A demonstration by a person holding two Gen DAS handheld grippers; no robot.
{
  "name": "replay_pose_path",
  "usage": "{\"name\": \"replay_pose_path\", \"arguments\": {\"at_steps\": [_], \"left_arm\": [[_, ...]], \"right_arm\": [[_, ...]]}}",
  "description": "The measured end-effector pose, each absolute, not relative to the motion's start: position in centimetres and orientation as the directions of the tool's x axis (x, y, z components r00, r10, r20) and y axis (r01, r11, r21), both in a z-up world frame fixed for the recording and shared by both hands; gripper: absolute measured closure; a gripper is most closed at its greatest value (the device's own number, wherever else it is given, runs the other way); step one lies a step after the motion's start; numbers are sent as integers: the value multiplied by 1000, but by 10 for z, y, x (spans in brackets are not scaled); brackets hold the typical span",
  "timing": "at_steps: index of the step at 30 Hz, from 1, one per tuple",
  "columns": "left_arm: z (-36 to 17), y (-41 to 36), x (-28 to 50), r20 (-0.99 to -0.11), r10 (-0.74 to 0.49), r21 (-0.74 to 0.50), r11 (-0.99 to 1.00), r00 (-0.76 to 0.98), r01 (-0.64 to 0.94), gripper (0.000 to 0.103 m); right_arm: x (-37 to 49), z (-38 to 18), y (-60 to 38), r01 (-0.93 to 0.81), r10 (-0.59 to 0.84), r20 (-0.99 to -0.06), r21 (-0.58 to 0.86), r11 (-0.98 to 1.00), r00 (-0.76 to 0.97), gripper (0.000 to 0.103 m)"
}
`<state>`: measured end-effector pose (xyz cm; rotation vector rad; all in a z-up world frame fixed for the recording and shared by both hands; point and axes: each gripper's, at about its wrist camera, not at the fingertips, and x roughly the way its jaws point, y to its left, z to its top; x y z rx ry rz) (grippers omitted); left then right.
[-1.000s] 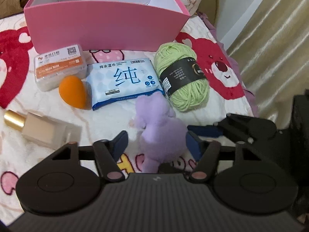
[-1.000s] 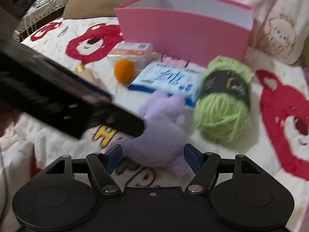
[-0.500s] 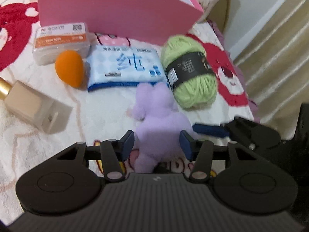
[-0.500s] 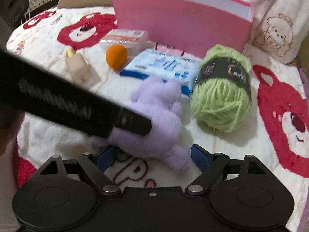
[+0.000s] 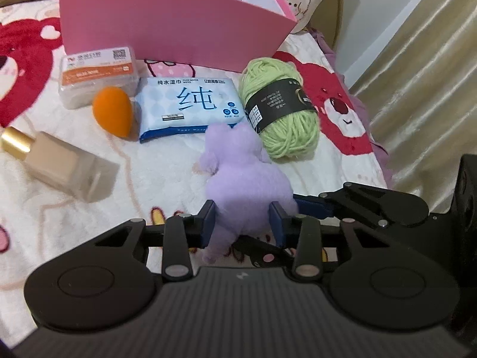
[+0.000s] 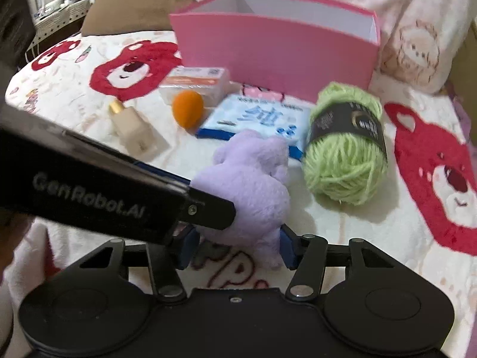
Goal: Organize objects
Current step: 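Close the right tool on the purple plush bunny and lift it, then carry the bunny into the pink box and open the right tool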
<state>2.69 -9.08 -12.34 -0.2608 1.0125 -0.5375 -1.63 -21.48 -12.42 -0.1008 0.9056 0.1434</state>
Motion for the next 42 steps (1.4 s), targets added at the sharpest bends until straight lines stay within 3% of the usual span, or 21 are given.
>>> {"name": "replay_pose_path", "arguments": {"at_steps": [12,30,42], "left_arm": [[-61,-58,21,-731,-562,-431,820,387,377,66],[73,-58,87,-629,-589,-341,795,507,501,66],[96,-86,147,-625,-568,-324,813,536,483,66]], "right_arm": [[-26,-68,-183,-169,81,-747,-43,985,660,43],[39,48,-202,-139,41,-628,-108,984,777,46],[96,74,-238,-115,-5,-639,-146,983,769,51]]}}
